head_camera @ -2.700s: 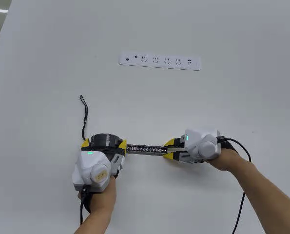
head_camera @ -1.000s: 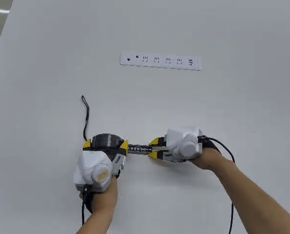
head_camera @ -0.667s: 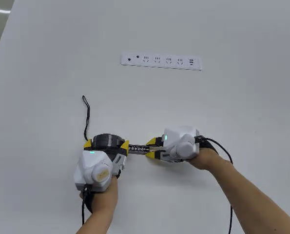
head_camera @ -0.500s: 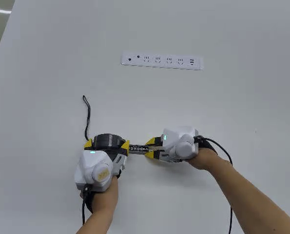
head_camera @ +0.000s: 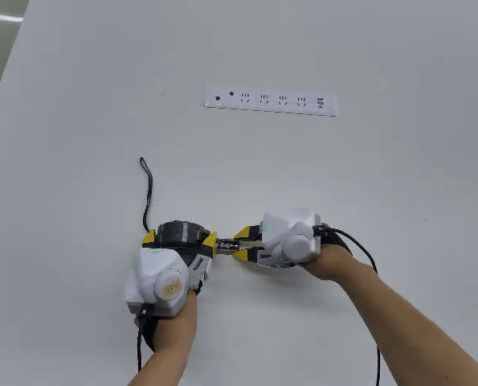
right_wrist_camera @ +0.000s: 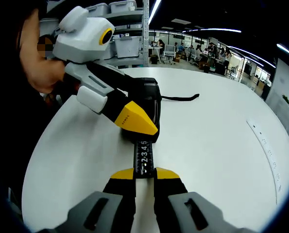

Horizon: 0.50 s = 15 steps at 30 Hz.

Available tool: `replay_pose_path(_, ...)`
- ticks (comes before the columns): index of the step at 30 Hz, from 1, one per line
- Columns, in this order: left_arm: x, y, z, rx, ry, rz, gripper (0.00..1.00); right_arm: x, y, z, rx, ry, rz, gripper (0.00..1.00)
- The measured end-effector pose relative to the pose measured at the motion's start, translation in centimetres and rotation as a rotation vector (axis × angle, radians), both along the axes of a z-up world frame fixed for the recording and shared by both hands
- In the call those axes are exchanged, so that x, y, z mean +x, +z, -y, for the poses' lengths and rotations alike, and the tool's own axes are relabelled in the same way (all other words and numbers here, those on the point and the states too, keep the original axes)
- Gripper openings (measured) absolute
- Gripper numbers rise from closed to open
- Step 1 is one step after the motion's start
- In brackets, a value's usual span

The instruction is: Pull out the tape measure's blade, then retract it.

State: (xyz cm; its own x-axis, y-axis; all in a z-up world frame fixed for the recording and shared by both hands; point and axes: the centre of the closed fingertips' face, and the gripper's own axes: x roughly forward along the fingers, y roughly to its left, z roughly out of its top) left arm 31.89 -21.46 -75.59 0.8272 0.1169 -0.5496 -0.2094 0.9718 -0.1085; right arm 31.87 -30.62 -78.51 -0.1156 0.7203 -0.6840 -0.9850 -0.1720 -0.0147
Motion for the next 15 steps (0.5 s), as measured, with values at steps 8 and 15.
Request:
replay_pose_path(8,0.0,0.0,-0.1,-0.015,0.002,0.001,0.62,-0.1,0.1,-0.5,0.005,0.004,0.009,0.11)
replay_pose_path(15,-0.1,0.0,-0.2,-0.028,0.002,0.002,0.62,-0.2,0.1,-1.4,0.014,0.009,0.014,0.11)
